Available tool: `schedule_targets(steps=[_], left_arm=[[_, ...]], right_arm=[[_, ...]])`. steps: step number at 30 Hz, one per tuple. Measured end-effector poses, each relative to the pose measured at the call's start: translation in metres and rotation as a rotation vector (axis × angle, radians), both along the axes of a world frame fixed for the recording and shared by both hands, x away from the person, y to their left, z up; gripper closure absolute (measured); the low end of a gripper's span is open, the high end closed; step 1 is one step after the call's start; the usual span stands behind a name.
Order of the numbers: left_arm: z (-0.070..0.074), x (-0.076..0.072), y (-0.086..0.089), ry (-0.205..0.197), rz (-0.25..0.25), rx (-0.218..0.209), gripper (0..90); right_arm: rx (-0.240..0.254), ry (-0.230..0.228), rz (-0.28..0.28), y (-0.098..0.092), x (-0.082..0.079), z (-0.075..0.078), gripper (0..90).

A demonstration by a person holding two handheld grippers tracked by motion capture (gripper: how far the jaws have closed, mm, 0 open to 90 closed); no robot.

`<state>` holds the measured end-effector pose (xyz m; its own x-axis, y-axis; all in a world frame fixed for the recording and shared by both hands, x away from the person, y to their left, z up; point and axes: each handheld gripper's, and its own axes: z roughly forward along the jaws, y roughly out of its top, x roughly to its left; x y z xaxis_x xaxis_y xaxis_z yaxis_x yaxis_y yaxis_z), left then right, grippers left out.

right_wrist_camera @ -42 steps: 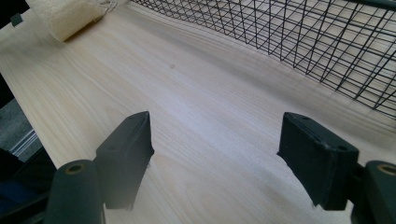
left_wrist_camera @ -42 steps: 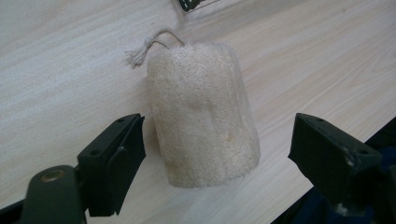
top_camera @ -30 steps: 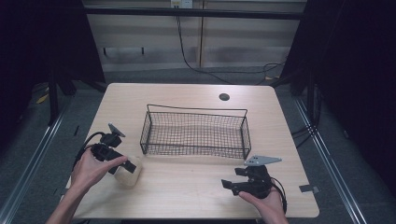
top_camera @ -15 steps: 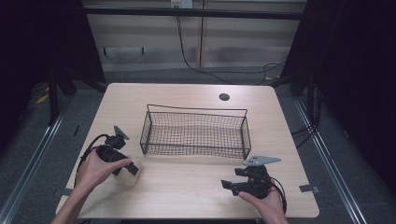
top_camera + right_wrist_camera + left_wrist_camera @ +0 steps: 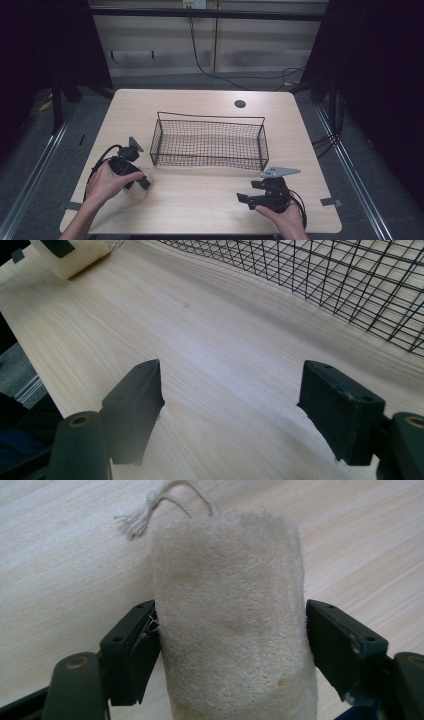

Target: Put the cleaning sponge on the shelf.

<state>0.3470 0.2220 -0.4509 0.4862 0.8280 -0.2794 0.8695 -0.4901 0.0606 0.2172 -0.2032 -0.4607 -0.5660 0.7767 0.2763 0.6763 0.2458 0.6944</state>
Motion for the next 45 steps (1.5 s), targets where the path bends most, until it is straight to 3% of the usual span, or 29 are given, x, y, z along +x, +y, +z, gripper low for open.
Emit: schedule_targets(steps=[3,4,5,10,12,16,28,31,36,45], left_arm=[[0.003,0.0,-0.001,-0.006,-0.004,0.022,25.5],[0.007,0.0,-0.001,-0.046,-0.004,0.024,25.6],[0.01,0.0,-0.001,-0.053,-0.008,0.027,25.6],[0.018,-0.003,-0.002,-0.064,-0.045,0.036,25.8],[0.025,-0.006,-0.002,-0.076,-0.085,0.04,25.8],[0.028,-0.007,0.0,-0.094,-0.083,0.02,25.8],[0.044,-0.012,0.004,-0.095,-0.08,0.016,25.9],[0.05,-0.014,0.003,-0.082,-0.088,-0.006,25.9],[0.06,-0.019,-0.003,-0.104,-0.125,0.006,25.9],[0.07,-0.019,-0.012,-0.098,-0.168,-0.009,25.9]], right_arm=[[0.0,0.0,0.0,0.0,0.0,0.0,25.1],[0.0,0.001,0.0,0.0,0.0,0.0,25.1],[0.001,0.001,0.001,0.0,0.0,0.0,25.1],[0.0,-0.004,0.003,-0.001,0.0,0.0,25.1],[-0.001,-0.003,0.002,-0.001,0.0,0.0,25.0],[0.001,-0.003,0.004,-0.001,0.0,0.0,25.0],[0.004,0.004,-0.003,-0.001,0.0,0.0,24.8],[0.007,0.005,-0.003,-0.001,0.0,0.0,24.8],[0.005,0.007,-0.004,-0.001,-0.001,0.0,24.8],[0.005,0.006,-0.003,-0.001,-0.001,0.0,24.7]])
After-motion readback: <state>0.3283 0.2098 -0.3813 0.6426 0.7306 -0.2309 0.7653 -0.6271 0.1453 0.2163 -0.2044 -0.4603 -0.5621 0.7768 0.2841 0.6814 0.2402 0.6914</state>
